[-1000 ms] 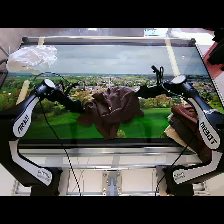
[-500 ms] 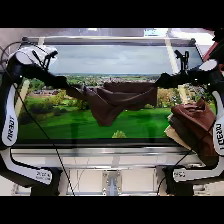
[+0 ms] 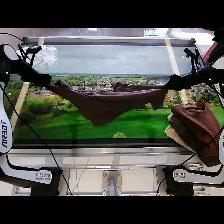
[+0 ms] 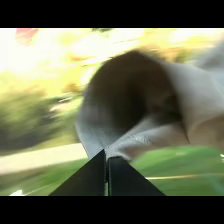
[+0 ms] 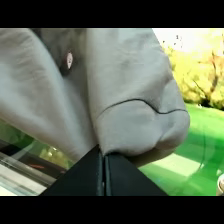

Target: Fold the shirts.

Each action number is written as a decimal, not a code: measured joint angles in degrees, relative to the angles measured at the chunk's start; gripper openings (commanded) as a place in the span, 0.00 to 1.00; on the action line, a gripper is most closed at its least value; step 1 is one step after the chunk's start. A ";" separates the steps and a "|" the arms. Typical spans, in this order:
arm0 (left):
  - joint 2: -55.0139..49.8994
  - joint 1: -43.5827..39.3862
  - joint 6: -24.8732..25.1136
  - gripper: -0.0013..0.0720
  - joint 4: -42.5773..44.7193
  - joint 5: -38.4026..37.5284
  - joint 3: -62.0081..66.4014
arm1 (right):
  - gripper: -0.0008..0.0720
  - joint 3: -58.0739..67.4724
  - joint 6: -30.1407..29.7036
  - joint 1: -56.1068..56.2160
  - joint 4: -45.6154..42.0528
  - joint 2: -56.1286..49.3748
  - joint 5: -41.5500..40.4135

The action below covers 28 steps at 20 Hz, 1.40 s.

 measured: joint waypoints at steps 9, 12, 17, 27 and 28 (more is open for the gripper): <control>-1.40 0.00 -6.03 0.04 3.06 18.62 0.07 | 0.05 -0.09 3.48 6.36 -4.33 0.46 5.97; -3.89 0.00 -6.54 0.04 2.25 21.40 0.07 | 0.05 -0.09 4.15 13.18 -6.23 0.46 4.24; -8.11 0.00 -7.69 0.04 1.62 24.44 0.07 | 0.05 -1.16 7.39 21.00 -12.09 0.15 -0.09; -7.85 0.00 -10.32 0.98 -1.70 28.28 6.78 | 0.53 -7.85 11.13 23.08 -13.40 0.46 -1.73; -6.75 0.00 -10.36 0.98 -2.60 28.20 7.43 | 0.53 -7.21 11.54 23.08 -15.76 0.76 -1.88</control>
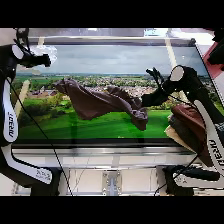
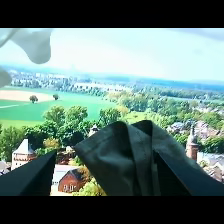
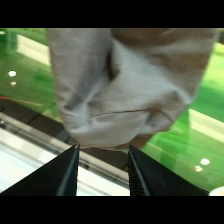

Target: Fold the shirts.

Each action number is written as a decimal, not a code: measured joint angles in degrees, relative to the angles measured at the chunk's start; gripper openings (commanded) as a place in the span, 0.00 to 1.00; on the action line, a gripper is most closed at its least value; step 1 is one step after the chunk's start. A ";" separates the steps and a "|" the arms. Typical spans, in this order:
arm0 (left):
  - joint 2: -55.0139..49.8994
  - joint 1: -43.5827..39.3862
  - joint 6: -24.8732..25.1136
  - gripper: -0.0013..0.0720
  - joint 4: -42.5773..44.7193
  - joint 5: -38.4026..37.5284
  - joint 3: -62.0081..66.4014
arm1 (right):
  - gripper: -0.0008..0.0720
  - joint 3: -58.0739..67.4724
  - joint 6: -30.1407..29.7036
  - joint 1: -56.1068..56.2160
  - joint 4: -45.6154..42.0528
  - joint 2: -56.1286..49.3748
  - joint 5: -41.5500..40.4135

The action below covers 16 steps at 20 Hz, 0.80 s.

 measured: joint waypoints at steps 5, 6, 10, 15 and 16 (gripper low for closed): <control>6.62 0.00 1.33 0.98 -8.20 -4.90 0.98 | 0.58 1.01 2.60 -1.64 -10.93 1.01 -4.00; 7.61 0.00 2.08 0.98 -9.97 -6.78 0.35 | 0.58 0.04 2.86 -2.60 -11.21 1.07 -6.14; 11.58 0.00 4.11 0.98 -16.41 -13.05 -6.73 | 0.58 -4.68 1.57 -7.45 -6.14 -0.28 -17.38; 18.08 0.00 4.98 0.98 -24.26 -13.16 -19.52 | 0.58 -6.08 -7.67 -13.86 9.49 -9.07 -21.97; 19.98 0.00 5.07 0.98 -25.07 -12.72 -22.58 | 0.58 -5.55 -9.62 -14.64 12.61 -11.30 -22.32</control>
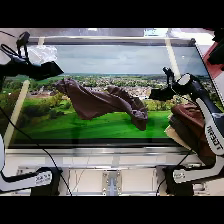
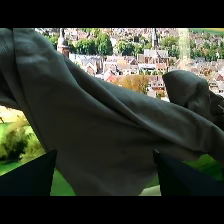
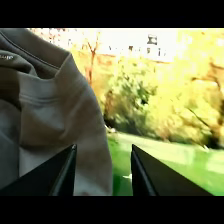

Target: Fold the shirts.

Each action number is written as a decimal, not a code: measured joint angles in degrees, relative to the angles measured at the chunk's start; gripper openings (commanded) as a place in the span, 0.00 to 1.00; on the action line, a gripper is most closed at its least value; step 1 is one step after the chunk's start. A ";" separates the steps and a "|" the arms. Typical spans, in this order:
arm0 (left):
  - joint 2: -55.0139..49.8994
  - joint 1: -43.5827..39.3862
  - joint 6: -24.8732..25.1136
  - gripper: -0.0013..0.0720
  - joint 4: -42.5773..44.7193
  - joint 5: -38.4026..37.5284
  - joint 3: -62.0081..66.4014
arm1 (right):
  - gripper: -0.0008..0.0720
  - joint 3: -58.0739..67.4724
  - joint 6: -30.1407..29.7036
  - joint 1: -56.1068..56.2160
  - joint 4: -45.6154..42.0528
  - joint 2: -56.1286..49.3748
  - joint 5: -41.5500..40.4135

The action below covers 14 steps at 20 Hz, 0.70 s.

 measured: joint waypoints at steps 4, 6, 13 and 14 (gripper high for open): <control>9.27 -0.44 0.13 0.98 -3.15 3.85 -14.88 | 0.58 4.44 -5.01 -0.74 6.93 -7.76 0.90; 14.84 -0.63 0.13 0.98 -5.73 6.75 -23.12 | 0.58 6.75 -6.14 -0.85 8.31 -10.78 1.81; 26.18 -1.07 0.15 0.98 -9.29 11.23 -38.01 | 0.57 10.32 -8.20 -0.79 9.90 -16.26 7.34; 26.69 -1.07 0.13 0.98 -9.55 11.63 -38.64 | 0.53 10.47 -8.48 -0.61 10.16 -16.63 8.11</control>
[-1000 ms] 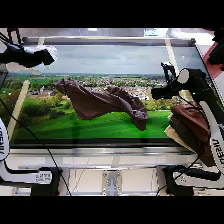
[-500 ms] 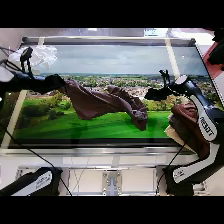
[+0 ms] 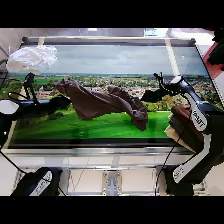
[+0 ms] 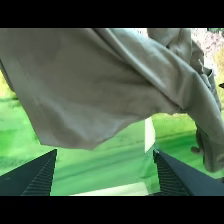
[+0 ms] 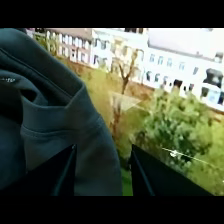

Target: Fold the shirts.

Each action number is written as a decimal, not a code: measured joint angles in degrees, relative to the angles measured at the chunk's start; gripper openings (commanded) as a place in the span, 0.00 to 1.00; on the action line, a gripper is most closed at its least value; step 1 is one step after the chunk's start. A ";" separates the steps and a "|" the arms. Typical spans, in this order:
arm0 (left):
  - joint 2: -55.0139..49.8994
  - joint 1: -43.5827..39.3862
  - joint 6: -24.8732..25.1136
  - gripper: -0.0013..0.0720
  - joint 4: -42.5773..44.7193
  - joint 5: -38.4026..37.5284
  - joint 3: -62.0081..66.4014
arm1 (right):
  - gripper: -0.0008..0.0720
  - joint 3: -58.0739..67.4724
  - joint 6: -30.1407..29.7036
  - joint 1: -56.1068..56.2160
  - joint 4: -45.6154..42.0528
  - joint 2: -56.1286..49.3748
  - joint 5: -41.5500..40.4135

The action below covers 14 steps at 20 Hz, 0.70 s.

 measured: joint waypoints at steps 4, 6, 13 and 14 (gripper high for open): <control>0.96 0.00 0.02 0.98 -0.39 0.87 -1.11 | 0.52 0.24 -1.25 1.64 0.46 -1.09 2.08; 1.14 0.00 0.02 0.98 -0.42 1.01 -1.33 | 0.49 0.28 -1.62 2.56 0.90 -1.60 2.69; 1.29 -0.02 0.04 0.98 1.22 1.49 -2.54 | 0.05 1.99 -2.16 3.26 1.09 -2.05 5.09; 1.29 -0.07 -0.33 0.98 1.38 1.49 -3.63 | 0.05 3.10 -2.19 3.08 1.40 -1.99 6.12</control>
